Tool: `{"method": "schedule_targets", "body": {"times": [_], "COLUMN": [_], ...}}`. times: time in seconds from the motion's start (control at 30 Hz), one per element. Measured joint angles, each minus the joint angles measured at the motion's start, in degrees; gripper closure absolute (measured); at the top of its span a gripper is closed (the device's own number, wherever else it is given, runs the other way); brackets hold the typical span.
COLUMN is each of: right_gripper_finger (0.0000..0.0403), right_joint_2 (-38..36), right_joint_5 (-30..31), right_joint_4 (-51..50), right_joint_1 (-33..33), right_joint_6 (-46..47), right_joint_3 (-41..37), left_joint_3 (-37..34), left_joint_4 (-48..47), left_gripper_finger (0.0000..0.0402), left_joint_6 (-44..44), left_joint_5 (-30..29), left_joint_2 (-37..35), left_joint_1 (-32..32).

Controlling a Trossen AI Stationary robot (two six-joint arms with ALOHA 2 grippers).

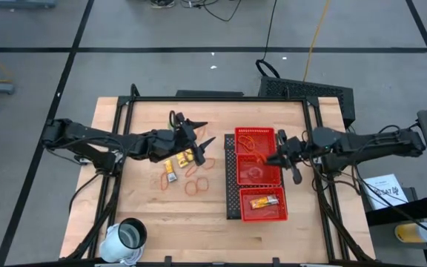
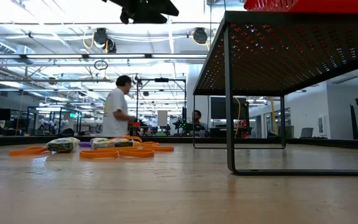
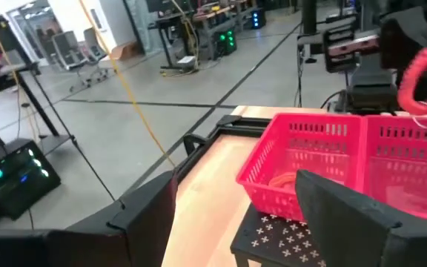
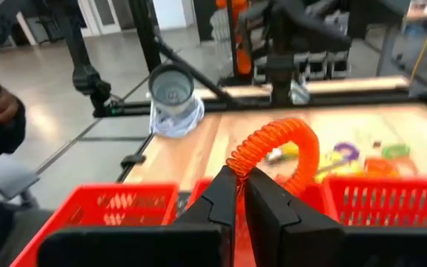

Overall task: Pick & Place Office Desk Supplies
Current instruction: Put the orange spring keychain into the middle red bin on the shelf, then put the orange rubber band into the top red bin on the shelf

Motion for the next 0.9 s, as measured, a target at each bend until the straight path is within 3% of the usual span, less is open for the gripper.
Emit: {"method": "schedule_targets", "body": {"times": [0.2,0.63,0.9], "right_gripper_finger": [0.037,0.0229,0.0191], "right_joint_2": [-0.23,0.42,1.19], "right_joint_5": [-0.09,-0.09,-0.03], "right_joint_4": [-1.11,-0.89,-0.84], "right_joint_1": [1.32,1.97,1.95], "right_joint_6": [0.15,-2.58,-2.6], "right_joint_3": [0.0,0.0,0.0], "left_joint_3": [0.0,0.0,0.0], "left_joint_4": [-0.05,-0.35,-0.82], "left_gripper_finger": [0.0117,0.0117,0.0117], "left_joint_6": [-0.95,-0.99,-1.28], "left_joint_5": [0.02,0.1,0.12], "left_joint_2": [0.03,0.11,0.11], "left_joint_1": [0.49,0.49,0.49]}}
